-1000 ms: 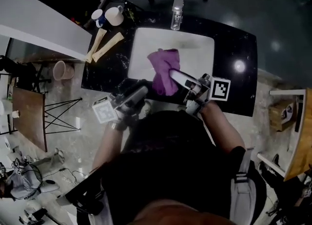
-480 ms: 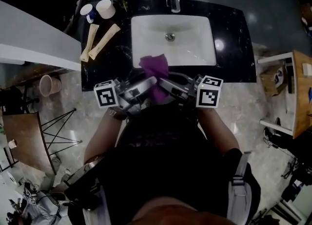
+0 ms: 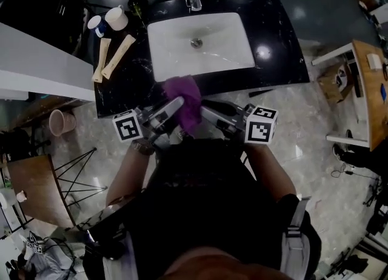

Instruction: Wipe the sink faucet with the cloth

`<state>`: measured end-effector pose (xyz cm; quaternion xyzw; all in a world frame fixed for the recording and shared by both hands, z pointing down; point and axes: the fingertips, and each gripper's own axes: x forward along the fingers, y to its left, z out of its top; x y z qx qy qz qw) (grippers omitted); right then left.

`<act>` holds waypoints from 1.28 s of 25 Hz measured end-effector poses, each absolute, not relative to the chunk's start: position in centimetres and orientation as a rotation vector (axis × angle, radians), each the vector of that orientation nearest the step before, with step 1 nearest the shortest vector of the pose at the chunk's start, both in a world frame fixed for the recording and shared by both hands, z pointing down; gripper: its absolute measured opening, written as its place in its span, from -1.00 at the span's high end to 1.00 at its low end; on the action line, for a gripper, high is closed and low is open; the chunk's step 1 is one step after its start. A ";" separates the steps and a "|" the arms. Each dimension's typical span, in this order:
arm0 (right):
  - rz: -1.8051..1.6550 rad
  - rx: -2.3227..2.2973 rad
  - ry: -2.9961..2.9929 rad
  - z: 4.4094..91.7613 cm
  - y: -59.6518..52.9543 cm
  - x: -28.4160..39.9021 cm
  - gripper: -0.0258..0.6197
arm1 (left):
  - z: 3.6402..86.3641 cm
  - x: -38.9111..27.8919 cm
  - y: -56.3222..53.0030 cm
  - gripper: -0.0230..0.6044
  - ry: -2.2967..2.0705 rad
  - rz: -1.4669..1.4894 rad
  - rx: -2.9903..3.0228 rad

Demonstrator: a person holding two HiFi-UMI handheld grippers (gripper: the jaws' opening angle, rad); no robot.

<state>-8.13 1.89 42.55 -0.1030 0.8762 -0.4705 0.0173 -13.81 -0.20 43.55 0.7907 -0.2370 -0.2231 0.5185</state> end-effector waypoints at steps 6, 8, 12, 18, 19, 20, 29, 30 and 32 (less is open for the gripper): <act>-1.390 -0.521 2.658 42.6 5.3 -0.1 0.88 | 42.8 -15.1 1.0 0.64 -0.664 -0.588 1.857; -1.373 -0.577 2.623 42.8 5.9 1.9 0.88 | 42.2 -16.1 -0.5 0.63 -0.724 -0.549 1.910; -1.357 -0.703 2.519 43.2 6.1 5.1 0.88 | 40.9 -19.0 -6.2 0.63 -0.869 -0.505 1.927; -1.324 -0.950 2.386 43.2 3.6 8.2 0.88 | 36.7 -21.8 -18.2 0.63 -0.855 -0.621 1.943; -1.320 -0.994 2.352 43.2 3.1 8.5 0.88 | 36.5 -22.1 -20.2 0.63 -0.847 -0.631 1.937; -1.317 -1.035 2.317 43.3 2.5 8.8 0.88 | 36.5 -22.3 -22.2 0.63 -0.840 -0.637 1.930; -1.346 -1.304 2.128 46.1 -1.5 7.4 0.88 | 40.4 -24.4 -38.0 0.63 -0.843 -0.641 1.874; -1.358 -1.319 2.102 46.4 -1.5 7.2 0.88 | 41.1 -24.3 -39.3 0.64 -0.845 -0.633 1.861; -1.370 -1.361 2.065 46.8 -1.6 6.8 0.88 | 42.3 -24.1 -41.4 0.63 -0.836 -0.627 1.835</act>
